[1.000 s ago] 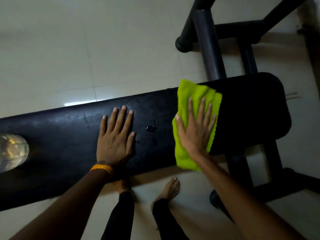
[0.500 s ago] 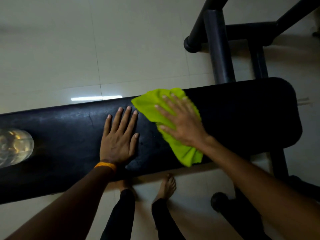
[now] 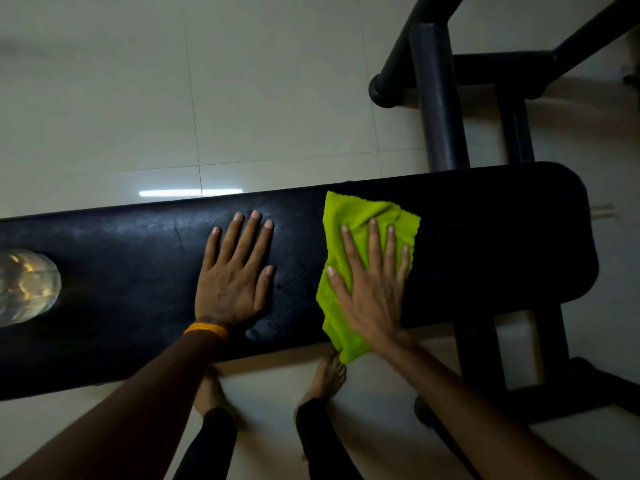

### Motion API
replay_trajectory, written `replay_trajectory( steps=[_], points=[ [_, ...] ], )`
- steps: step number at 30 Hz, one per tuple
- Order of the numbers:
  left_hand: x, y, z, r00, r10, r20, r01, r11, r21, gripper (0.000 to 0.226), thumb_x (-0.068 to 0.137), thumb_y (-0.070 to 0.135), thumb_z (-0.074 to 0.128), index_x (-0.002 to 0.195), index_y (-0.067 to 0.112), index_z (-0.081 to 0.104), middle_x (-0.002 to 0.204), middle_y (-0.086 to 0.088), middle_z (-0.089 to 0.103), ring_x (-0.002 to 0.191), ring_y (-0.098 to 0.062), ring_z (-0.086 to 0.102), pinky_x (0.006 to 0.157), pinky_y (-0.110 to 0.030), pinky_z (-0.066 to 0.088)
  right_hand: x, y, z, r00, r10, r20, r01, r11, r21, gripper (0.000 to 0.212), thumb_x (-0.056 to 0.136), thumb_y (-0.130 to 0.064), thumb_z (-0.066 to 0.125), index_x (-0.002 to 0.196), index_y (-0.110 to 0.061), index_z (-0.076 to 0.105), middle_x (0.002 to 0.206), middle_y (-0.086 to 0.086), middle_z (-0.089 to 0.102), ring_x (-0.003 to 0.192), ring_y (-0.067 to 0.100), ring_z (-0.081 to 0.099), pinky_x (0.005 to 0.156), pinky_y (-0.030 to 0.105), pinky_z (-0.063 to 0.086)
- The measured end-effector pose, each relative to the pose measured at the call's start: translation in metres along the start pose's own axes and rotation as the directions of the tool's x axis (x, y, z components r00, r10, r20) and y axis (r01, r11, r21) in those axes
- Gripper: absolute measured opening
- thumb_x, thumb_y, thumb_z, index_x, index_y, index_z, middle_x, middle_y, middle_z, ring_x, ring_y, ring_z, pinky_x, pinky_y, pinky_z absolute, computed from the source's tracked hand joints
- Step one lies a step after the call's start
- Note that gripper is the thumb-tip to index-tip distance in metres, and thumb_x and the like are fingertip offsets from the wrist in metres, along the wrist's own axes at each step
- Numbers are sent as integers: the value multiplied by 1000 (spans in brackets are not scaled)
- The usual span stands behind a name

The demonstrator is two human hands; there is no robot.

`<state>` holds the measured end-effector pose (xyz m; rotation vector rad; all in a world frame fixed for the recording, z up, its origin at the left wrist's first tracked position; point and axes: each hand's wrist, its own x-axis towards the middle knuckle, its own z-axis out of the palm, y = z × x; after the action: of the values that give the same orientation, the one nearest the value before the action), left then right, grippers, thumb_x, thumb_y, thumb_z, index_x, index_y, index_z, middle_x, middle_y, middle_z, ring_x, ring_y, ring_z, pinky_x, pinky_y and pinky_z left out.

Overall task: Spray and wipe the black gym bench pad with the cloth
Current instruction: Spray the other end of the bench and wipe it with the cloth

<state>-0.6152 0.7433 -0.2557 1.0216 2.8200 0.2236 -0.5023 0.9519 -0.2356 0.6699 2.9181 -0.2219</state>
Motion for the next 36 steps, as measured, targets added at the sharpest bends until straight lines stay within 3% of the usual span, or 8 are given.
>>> replay_trajectory(
  steps=[6, 11, 14, 20, 24, 27, 33, 36],
  points=[
    [0, -1, 3, 1000, 16, -13, -15, 1000, 7, 67, 102, 42, 29, 163, 17, 18, 171, -8, 14, 159, -29, 9, 128, -53, 9, 85, 15, -5, 946, 307, -107, -302, 951, 61, 68, 98, -65, 26, 159, -34, 27, 170, 6, 16, 157, 33, 9, 123, 61, 11],
    [-1, -3, 2, 1000, 16, -20, -17, 1000, -6, 67, 103, 42, 30, 163, 16, 18, 171, -8, 15, 159, -28, 9, 128, -52, 9, -38, -35, 11, 993, 111, -48, -111, 994, 12, 63, 101, -61, 30, 158, -34, 27, 170, 8, 14, 157, 34, 8, 125, 58, 9],
    [-3, -5, 3, 999, 23, -35, -24, 999, -23, 66, 103, 42, 33, 163, 16, 19, 171, -8, 16, 159, -28, 11, 128, -52, 9, -8, -9, 11, 999, 23, -24, -23, 1000, -12, 65, 99, -64, 29, 156, -34, 32, 169, 8, 17, 157, 33, 11, 125, 58, 10],
    [-3, -5, 3, 999, 32, -42, -34, 999, -32, 66, 104, 42, 33, 163, 17, 18, 171, -8, 14, 159, -28, 9, 128, -52, 7, 36, -29, 12, 918, 371, -139, -363, 928, 80, 67, 99, -63, 26, 159, -35, 23, 170, 7, 14, 157, 33, 9, 124, 59, 11],
    [-4, -7, 2, 997, 42, -61, -47, 995, -86, 63, 105, 40, 34, 162, 14, 23, 170, -9, 19, 158, -28, 14, 128, -51, 10, -56, -75, 25, 988, 140, -61, -140, 990, 5, 67, 100, -64, 29, 160, -35, 22, 170, 7, 11, 158, 33, 4, 126, 54, 5],
    [-14, -21, 0, 994, 86, -62, -92, 992, -88, 64, 104, 42, 36, 161, 12, 27, 169, -9, 23, 158, -28, 17, 127, -51, 13, -33, -43, 18, 999, -44, 1, 44, 999, -13, 71, 96, -70, 26, 159, -39, 19, 171, 5, 10, 158, 32, 4, 126, 56, 10],
    [-52, -61, -7, 984, -169, -55, 167, 985, -50, 73, 100, 54, 33, 161, 16, 25, 170, -10, 18, 158, -32, 14, 125, -61, 7, 27, -65, 16, 950, 285, -129, -281, 958, 49, 69, 97, -66, 25, 159, -38, 22, 170, 6, 15, 157, 33, 9, 123, 62, 12],
    [-58, -88, -16, 954, -295, -43, 291, 953, -78, 76, 99, 54, 30, 161, 12, 25, 170, -13, 18, 158, -34, 12, 124, -63, 7, -26, -110, 26, 996, 51, -69, -53, 998, -31, 67, 97, -66, 30, 158, -42, 21, 170, 5, 13, 157, 35, 6, 124, 61, 5]
  ],
)
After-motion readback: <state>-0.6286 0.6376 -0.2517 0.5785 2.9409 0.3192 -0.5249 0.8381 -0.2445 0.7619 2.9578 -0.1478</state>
